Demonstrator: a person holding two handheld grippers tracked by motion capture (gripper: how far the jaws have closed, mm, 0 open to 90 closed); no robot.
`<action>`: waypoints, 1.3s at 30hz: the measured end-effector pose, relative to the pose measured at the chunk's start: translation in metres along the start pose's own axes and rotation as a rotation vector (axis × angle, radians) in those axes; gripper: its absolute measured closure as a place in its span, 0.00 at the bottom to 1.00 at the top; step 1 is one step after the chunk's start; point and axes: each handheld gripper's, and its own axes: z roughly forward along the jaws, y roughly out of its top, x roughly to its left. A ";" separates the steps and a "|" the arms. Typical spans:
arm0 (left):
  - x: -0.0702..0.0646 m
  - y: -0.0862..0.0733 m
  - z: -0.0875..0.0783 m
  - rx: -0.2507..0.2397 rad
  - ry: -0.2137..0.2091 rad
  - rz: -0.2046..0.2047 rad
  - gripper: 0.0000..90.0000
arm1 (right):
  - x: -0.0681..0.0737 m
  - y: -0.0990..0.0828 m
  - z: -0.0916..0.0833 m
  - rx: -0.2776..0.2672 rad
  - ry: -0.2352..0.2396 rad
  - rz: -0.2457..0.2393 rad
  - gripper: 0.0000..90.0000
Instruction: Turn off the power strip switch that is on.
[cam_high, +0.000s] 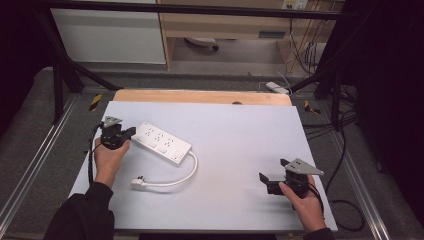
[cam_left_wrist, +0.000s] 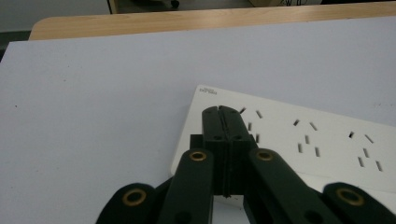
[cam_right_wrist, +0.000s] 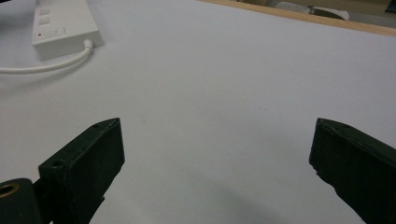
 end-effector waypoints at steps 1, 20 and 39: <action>0.000 0.000 0.000 0.001 -0.001 0.001 1.00 | 0.000 0.000 0.000 0.000 0.000 0.000 0.04; -0.006 -0.007 0.008 0.054 -0.018 0.045 1.00 | -0.001 0.000 0.000 0.001 0.000 0.004 0.04; -0.006 -0.009 0.015 0.070 -0.022 0.034 1.00 | -0.001 0.000 0.000 0.002 0.004 0.002 0.04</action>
